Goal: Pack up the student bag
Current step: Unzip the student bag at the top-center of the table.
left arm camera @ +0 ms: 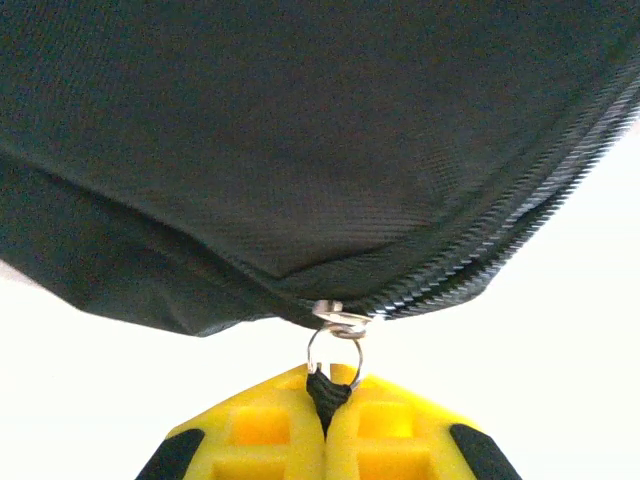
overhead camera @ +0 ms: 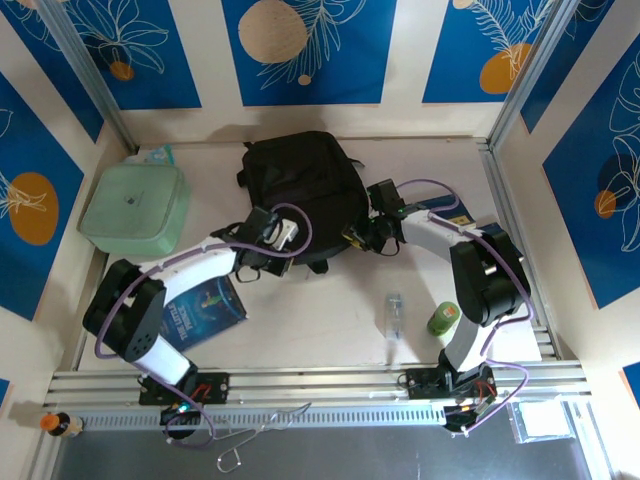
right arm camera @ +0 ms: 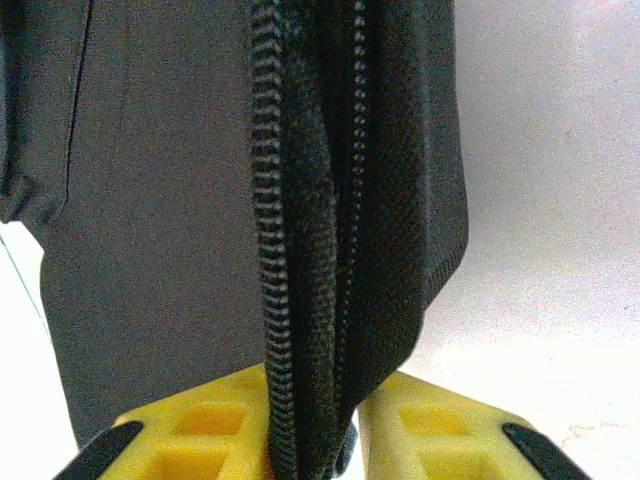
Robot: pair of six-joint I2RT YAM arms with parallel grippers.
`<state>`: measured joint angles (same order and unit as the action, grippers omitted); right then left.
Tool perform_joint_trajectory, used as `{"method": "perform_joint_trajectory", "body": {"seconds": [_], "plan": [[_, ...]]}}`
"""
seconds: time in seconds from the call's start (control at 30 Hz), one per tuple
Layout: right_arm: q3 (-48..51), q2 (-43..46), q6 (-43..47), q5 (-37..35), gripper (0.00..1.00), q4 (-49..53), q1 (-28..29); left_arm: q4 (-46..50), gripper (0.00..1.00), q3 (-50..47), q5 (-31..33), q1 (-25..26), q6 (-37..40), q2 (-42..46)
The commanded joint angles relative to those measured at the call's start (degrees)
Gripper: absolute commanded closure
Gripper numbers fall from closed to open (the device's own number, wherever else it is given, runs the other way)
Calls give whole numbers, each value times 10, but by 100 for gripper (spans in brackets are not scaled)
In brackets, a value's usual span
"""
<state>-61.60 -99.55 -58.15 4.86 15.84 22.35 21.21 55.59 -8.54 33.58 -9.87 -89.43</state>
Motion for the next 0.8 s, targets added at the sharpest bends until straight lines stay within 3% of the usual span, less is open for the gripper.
{"method": "perform_joint_trajectory", "body": {"seconds": [0.0, 0.2, 0.4, 0.53, 0.63, 0.77], "plan": [[20, 40, -26, 16, 62, -25, -8, 91, 100, 64, -60, 10, 22, 8], [54, 94, -90, 41, 39, -4, -2, 170, 100, 166, -54, 34, 39, -47], [75, 118, -145, 55, 29, 7, 11, 194, 100, 202, -54, 45, 37, -82], [70, 103, -164, 62, 28, 4, 19, 204, 100, 204, -56, 50, 36, -95], [60, 88, -182, 23, 28, 35, 35, 225, 100, 200, -52, 51, 36, -99], [58, 59, -197, -2, 33, 27, 44, 246, 100, 185, -50, 51, 35, -93]]}}
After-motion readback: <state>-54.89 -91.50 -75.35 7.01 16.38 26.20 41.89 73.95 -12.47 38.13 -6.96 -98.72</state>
